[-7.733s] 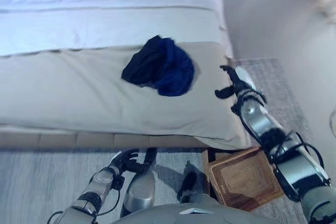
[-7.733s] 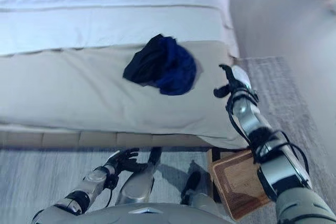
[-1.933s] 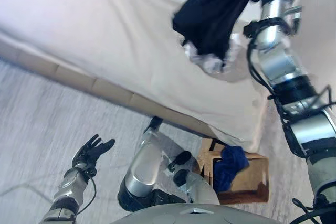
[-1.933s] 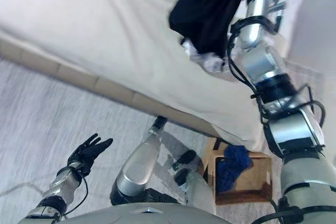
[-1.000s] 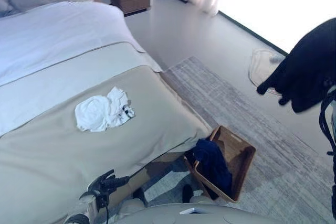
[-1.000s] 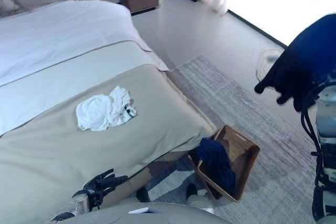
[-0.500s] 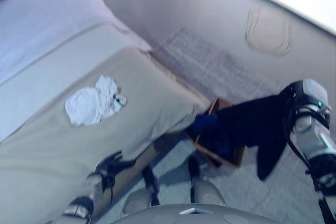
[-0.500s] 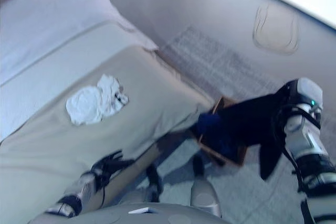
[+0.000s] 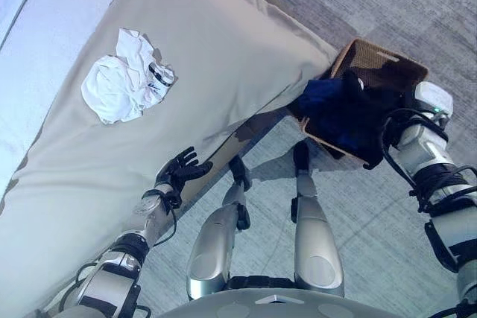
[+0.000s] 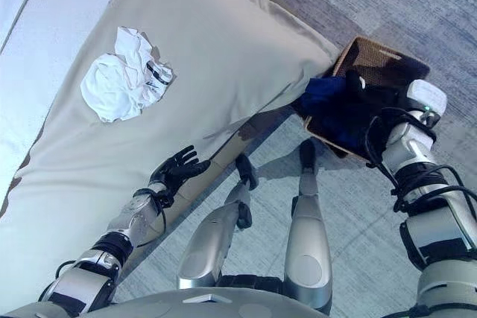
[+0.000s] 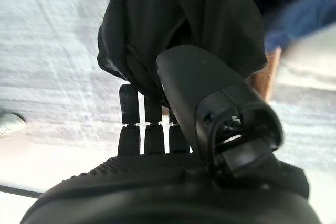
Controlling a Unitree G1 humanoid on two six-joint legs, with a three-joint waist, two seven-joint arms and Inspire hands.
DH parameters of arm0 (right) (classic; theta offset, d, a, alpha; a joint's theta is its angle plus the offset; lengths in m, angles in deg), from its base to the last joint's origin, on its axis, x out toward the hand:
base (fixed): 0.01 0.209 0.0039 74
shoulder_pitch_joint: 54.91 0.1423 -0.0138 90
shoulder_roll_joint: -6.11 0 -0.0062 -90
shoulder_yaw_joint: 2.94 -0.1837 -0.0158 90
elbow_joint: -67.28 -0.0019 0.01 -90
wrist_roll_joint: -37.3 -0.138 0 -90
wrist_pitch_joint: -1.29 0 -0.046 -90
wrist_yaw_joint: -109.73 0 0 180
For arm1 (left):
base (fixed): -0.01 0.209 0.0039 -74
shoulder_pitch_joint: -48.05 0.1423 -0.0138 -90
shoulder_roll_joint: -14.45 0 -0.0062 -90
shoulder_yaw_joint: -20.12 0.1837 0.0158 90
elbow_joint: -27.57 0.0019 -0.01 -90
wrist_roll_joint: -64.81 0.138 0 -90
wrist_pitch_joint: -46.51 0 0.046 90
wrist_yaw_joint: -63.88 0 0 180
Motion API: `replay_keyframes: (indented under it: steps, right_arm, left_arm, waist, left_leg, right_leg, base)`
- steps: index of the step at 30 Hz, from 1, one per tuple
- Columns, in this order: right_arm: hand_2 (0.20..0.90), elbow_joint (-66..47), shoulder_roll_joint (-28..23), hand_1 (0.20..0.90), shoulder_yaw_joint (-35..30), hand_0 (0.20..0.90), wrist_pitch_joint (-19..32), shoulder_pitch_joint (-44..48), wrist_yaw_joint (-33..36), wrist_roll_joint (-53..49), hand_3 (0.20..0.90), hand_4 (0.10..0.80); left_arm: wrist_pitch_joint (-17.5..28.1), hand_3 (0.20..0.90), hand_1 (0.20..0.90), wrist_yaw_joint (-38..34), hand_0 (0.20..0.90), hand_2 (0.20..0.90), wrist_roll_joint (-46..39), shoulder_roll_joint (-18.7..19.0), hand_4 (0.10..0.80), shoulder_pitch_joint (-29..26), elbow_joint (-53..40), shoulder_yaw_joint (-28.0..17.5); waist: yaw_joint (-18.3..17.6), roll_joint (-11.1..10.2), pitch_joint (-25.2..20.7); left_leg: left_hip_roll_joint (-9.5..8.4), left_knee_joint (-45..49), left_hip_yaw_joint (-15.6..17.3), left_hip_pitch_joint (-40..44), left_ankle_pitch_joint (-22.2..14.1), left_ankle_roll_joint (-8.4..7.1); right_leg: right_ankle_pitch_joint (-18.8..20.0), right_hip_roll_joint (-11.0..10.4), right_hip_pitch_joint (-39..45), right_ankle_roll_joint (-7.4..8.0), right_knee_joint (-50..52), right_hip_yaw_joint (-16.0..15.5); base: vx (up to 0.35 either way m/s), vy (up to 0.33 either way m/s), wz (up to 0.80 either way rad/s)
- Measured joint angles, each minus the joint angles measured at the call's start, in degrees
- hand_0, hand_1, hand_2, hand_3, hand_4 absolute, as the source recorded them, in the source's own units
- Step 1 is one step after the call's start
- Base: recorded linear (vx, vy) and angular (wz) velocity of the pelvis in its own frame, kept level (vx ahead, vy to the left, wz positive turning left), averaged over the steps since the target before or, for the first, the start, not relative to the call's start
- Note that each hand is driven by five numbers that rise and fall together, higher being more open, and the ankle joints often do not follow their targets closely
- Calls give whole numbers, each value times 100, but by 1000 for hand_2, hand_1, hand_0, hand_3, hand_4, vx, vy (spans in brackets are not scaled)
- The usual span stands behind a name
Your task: Pick up the clothes from the bed and place them into the basket
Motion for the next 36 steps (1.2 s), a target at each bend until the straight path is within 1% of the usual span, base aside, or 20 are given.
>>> replay_keyframes:
  steps: [6, 10, 12, 14, 15, 17, 20, 21, 23, 25, 28, 30, 32, 34, 36]
  right_arm:
    - [900, 24, -21, 900, -43, 900, -3, 109, 51, -2, 900, 800]
    - [900, 21, -80, 900, -95, 900, 103, 115, 45, -131, 900, 800]
    - [900, -187, -128, 900, -407, 900, 177, 60, 43, -486, 900, 800]
    - [900, -532, -213, 900, -666, 900, 238, -16, 45, -724, 900, 800]
    - [900, -816, -253, 900, -859, 900, 251, -103, 47, -817, 900, 800]
    - [900, -1551, -328, 900, -1250, 900, 297, -335, 96, -969, 900, 800]
    - [900, -2527, -489, 900, -1672, 900, 335, -585, 105, -1065, 900, 800]
    - [900, -2727, -569, 900, -1695, 900, 353, -606, 89, -1061, 900, 800]
    - [900, -3258, -761, 900, -1934, 900, 305, -831, -190, -1011, 900, 800]
    - [900, -3568, -917, 900, -2150, 900, 314, -1148, -411, -935, 900, 800]
    - [900, -3860, -922, 900, -2307, 900, 350, -1341, -518, -939, 900, 800]
    - [900, -4122, -923, 900, -2304, 900, 446, -1338, -591, -940, 900, 800]
    - [900, -4253, -912, 900, -2190, 900, 613, -1190, -644, -878, 900, 800]
    - [900, -4109, -888, 900, -1774, 900, 675, -836, -697, -702, 900, 800]
    - [900, -3637, -785, 900, -1192, 900, 1036, -367, -638, -232, 900, 800]
  left_arm:
    - [19, 900, 900, 107, 900, 900, -45, 15, 800, -14, -56, -8]
    - [-30, 900, 900, 103, 900, 900, -47, 16, 800, 10, -56, -11]
    - [-45, 900, 900, 94, 900, 900, -48, 15, 800, 60, -55, -43]
    - [-48, 900, 900, 62, 900, 900, -51, 14, 800, 154, -55, -80]
    - [-49, 900, 900, 39, 900, 900, -50, 0, 800, 227, -54, -125]
    - [-49, 900, 900, -19, 900, 900, -65, -29, 800, 403, -50, -230]
    - [-48, 900, 900, -59, 900, 900, -176, -176, 800, 595, 12, -563]
    - [-48, 900, 900, -78, 900, 900, -218, -182, 800, 643, 15, -566]
    - [-55, 900, 900, -65, 900, 900, -231, -287, 800, 716, 32, -761]
    - [-50, 900, 900, -58, 900, 900, -244, -338, 800, 821, 61, -912]
    - [-20, 900, 900, -32, 900, 900, -241, -375, 800, 1052, 255, -1172]
    - [-36, 900, 900, -26, 900, 900, -237, -400, 800, 1122, 470, -1314]
    - [-49, 900, 900, -30, 900, 900, -216, -399, 800, 1147, 635, -1320]
    - [-62, 900, 900, -29, 900, 900, -216, -410, 800, 1145, 672, -1313]
    - [-53, 900, 900, -13, 900, 900, -217, -367, 800, 1143, 663, -1310]
  waist:
    - [66, 3, -2]
    - [126, 2, -2]
    - [154, 1, -1]
    - [156, -2, 0]
    - [150, -4, 2]
    - [125, -14, 8]
    - [124, -32, 19]
    - [126, -43, 18]
    - [153, -60, 23]
    - [176, -164, 22]
    - [285, -400, -4]
    - [336, -524, -20]
    - [533, -616, -43]
    - [737, -674, -56]
    - [1081, -739, -79]
  left_leg:
    - [-13, 0, -176, 3, 19, -26]
    - [-5, -1, -323, 11, 39, -49]
    - [-7, -4, -386, 25, 45, -60]
    - [-8, -6, -422, 56, 44, -61]
    - [-7, -7, -451, 86, 44, -61]
    - [-6, -8, -527, 183, 38, -67]
    - [15, -23, -663, 340, 7, -104]
    - [21, -19, -705, 382, 5, -105]
    - [17, -36, -847, 443, -23, -100]
    - [18, -28, -1006, 524, -30, -89]
    - [1, -10, -1171, 615, -21, -81]
    - [-19, -7, -1276, 641, -15, -69]
    - [-54, 66, -1440, 628, 4, -60]
    - [-92, 227, -1636, 627, -11, -73]
    - [-102, 410, -1882, 579, -87, -143]
  right_leg:
    - [-5, -60, 118, 4, -58, -232]
    - [-6, -73, 257, 5, -138, -391]
    - [-6, -76, 329, 5, -175, -448]
    - [-10, -76, 386, 11, -176, -480]
    - [-10, -74, 433, 11, -176, -515]
    - [-46, -60, 565, 58, -178, -584]
    - [-98, -42, 806, 117, -181, -718]
    - [-143, -35, 870, 124, -181, -734]
    - [-209, -40, 1028, 137, -181, -876]
    - [-313, -40, 1235, 134, -181, -1069]
    - [-364, -50, 1422, 152, -180, -1232]
    - [-365, -63, 1513, 144, -179, -1363]
    - [-390, -82, 1618, 157, -177, -1513]
    - [-465, -99, 1803, 118, -176, -1714]
    - [-575, -84, 1945, 89, -116, -1969]
  base:
    - [-12, 11, 14]
    - [13, 4, 22]
    - [74, 39, 19]
    - [95, 69, 9]
    - [83, 85, 13]
    - [121, 120, 16]
    - [130, 144, 21]
    - [152, 174, 27]
    - [149, 162, 39]
    - [165, 136, 52]
    - [140, 154, 31]
    - [112, 154, 31]
    - [134, 124, 41]
    - [146, 89, 59]
    - [119, 52, 64]
